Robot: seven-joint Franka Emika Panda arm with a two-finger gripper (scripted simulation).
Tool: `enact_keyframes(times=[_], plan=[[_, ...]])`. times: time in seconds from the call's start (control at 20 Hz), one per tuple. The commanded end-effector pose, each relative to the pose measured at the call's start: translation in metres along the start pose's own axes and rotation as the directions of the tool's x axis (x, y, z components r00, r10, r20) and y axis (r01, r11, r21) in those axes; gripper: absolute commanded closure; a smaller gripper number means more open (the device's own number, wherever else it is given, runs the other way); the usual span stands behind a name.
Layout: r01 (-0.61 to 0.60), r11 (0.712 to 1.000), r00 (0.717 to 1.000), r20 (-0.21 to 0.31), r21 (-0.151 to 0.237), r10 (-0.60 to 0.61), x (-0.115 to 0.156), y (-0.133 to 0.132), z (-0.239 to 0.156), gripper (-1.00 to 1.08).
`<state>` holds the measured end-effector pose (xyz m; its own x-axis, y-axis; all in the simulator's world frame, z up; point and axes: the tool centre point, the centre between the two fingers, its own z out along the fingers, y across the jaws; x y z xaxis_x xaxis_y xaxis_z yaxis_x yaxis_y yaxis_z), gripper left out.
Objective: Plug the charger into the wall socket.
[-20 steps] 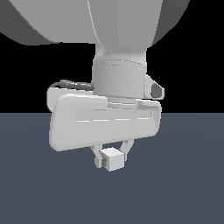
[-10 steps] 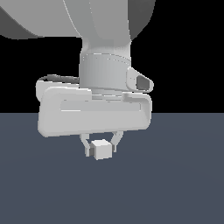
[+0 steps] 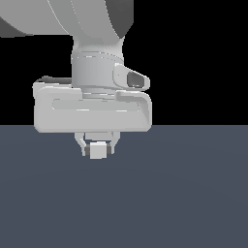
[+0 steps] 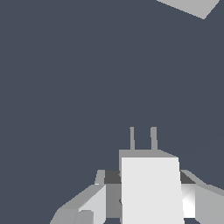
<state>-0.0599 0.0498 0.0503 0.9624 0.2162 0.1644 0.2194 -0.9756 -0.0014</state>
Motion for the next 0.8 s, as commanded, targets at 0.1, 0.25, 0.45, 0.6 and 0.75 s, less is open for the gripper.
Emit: enact_keyframes(times=[0.1, 0.25, 0.45, 0.6, 0.75], plan=[[-0.088, 0.996, 0.996, -0.001, -0.015, 0.088, 0.015, -0.008, -0.008, 1.08], [-0.145, 0.989, 0.989, -0.002, -0.024, 0.145, 0.026, -0.013, -0.012, 1.08], [-0.222, 0.974, 0.975, -0.005, -0.038, 0.222, 0.041, -0.018, -0.019, 1.08], [-0.279, 0.959, 0.96, -0.007, -0.047, 0.279, 0.052, -0.021, -0.023, 1.08], [-0.328, 0.943, 0.945, -0.009, -0.056, 0.328, 0.062, -0.023, -0.027, 1.08]])
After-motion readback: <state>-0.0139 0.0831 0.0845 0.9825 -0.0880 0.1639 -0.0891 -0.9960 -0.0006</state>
